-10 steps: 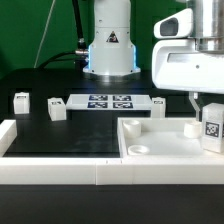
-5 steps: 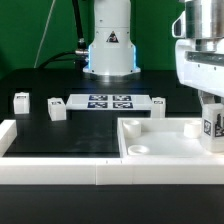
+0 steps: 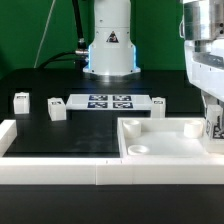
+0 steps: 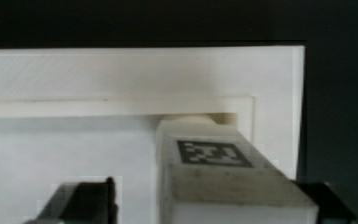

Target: Assemble one leg

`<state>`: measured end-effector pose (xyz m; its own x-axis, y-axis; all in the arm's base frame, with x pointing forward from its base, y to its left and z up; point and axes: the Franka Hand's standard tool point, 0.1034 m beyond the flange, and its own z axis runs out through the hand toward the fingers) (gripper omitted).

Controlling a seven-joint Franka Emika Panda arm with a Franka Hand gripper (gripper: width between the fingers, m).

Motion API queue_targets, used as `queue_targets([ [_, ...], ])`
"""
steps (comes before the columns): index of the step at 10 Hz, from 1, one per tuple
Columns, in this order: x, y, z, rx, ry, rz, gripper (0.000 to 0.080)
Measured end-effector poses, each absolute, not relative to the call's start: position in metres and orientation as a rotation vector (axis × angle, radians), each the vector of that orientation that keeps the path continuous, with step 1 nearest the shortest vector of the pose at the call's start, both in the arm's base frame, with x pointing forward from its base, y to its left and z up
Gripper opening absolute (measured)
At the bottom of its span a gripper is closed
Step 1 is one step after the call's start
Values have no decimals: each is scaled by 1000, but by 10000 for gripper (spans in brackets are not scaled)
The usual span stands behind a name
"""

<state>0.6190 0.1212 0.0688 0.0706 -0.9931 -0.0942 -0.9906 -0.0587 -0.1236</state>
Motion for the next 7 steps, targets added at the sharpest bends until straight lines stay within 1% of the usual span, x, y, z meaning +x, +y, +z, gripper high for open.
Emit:
queue_targets([
  [1, 619, 120, 69, -2234, 1984, -27, 567],
  [2, 619, 121, 69, -2266, 1948, -31, 634],
  [4, 619, 122, 69, -2540, 1601, -50, 645],
  [7, 622, 122, 71, -2783, 1145, -73, 649],
])
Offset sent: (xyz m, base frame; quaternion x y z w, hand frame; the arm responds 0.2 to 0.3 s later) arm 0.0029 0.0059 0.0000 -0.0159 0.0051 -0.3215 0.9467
